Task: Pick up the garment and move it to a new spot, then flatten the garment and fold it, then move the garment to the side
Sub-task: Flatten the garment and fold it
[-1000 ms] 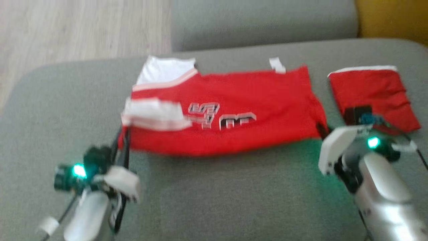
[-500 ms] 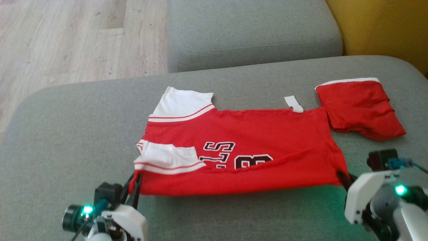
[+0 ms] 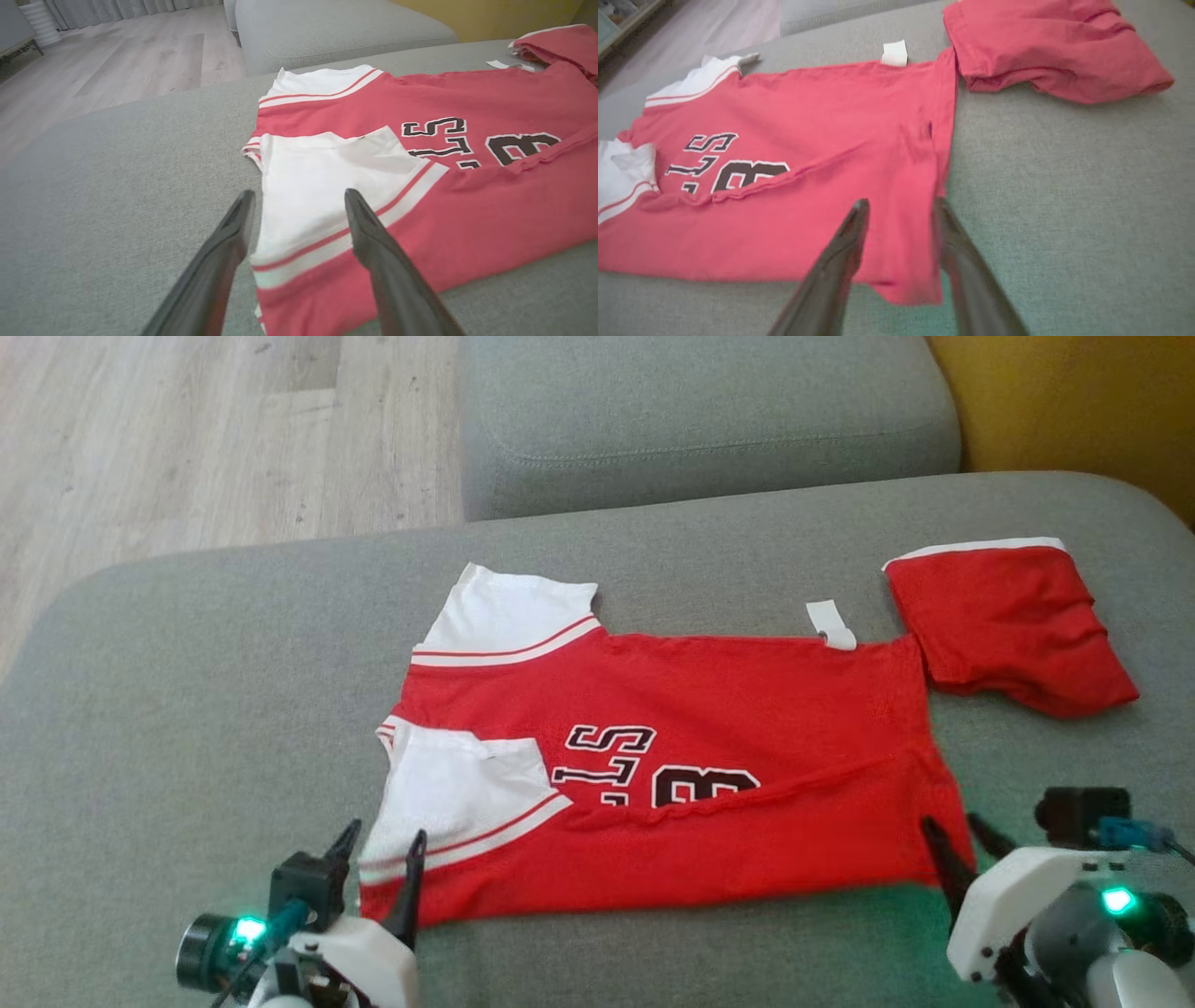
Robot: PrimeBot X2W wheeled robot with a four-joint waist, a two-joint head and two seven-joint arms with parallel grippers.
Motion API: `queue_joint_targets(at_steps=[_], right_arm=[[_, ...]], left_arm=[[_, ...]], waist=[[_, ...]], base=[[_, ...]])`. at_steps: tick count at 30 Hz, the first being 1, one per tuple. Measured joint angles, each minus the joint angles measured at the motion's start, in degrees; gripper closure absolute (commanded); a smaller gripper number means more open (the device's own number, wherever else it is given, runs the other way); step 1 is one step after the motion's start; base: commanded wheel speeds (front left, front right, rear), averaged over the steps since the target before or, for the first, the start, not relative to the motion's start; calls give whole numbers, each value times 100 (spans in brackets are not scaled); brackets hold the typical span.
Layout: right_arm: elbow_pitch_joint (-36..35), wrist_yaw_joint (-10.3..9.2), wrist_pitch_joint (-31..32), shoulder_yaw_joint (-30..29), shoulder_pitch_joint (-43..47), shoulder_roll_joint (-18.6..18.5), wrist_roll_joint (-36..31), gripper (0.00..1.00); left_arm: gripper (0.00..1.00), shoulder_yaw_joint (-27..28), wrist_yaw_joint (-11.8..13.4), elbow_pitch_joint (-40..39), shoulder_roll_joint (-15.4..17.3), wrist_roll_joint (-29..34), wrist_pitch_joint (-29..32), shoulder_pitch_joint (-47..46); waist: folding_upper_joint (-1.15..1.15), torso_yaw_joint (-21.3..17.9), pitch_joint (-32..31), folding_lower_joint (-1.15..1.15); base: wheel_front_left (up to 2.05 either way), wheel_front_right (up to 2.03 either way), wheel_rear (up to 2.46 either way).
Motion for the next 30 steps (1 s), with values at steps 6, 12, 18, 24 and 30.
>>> queue_joint_targets(at_steps=[6,12,18,24,30], right_arm=[[-335,1,-800,-300,21,305,-34,0],[-554,1,-2279,-242,-125,426,-179,0],[-431,1,-3051,-261,-517,491,-252,0],[-261,1,-3363,-268,-1098,494,-223,0],[-219,0,-3553,-178,-1558,494,-163,0]], left_arm=[[0,138,282,-42,-8,30,-433,-39],[0,472,481,-256,-116,11,-1345,-355],[0,566,339,-400,-86,14,-1583,-898],[0,219,-581,38,396,190,-692,-2701],[0,-279,-1002,1129,818,27,539,-4075]], waist=[[0,11,86,0],[0,-40,247,0],[0,-139,587,0],[0,-348,1186,1],[0,-680,1705,2]], base=[[0,0,0],[0,0,0],[0,0,0],[0,0,0],[0,0,0]])
